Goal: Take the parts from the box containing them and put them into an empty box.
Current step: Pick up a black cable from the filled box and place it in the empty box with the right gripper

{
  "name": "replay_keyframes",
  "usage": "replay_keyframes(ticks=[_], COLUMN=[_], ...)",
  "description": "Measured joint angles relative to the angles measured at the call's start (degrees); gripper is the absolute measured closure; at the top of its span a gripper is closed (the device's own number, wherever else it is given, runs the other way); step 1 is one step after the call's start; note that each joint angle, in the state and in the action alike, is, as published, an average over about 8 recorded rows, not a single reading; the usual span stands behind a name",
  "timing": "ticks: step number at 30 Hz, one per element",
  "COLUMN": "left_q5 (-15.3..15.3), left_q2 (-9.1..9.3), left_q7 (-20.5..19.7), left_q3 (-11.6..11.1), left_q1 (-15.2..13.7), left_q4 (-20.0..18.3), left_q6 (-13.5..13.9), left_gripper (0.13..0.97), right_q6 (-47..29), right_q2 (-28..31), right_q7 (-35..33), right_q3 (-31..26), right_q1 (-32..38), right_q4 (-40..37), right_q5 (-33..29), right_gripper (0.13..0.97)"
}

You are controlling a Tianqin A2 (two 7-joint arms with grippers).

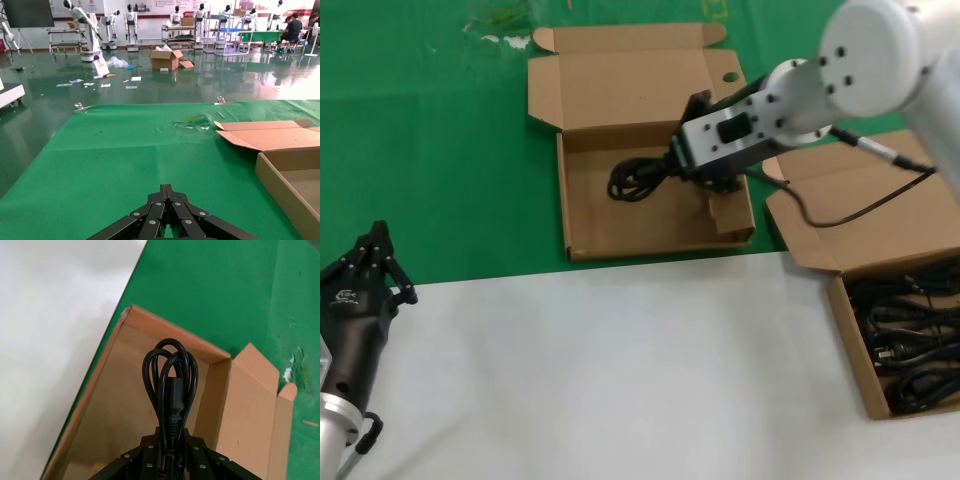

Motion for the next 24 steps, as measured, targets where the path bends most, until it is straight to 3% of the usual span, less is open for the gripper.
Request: replay_keyframes(ticks=[12, 24], left_q5=[0.0, 0.0], left_q2=[0.00, 0.00], left_q7=[0.0, 0.0], left_q3=[0.0, 0.0], left_q1=[0.0, 0.0], left_q4=[0.0, 0.0], left_q6=[0.0, 0.0], left_gripper=[0.957, 0.957], right_q6=[8.1, 11.0], right_q2=[-6.4, -7.5], right_q7=[-6.0, -9.1], right_q3=[-1.4, -1.0], right_q1=[0.4, -0.1], right_q4=[-12.3, -14.2], right_q5=[1.3, 4.2], right_gripper=[0.879, 0.797])
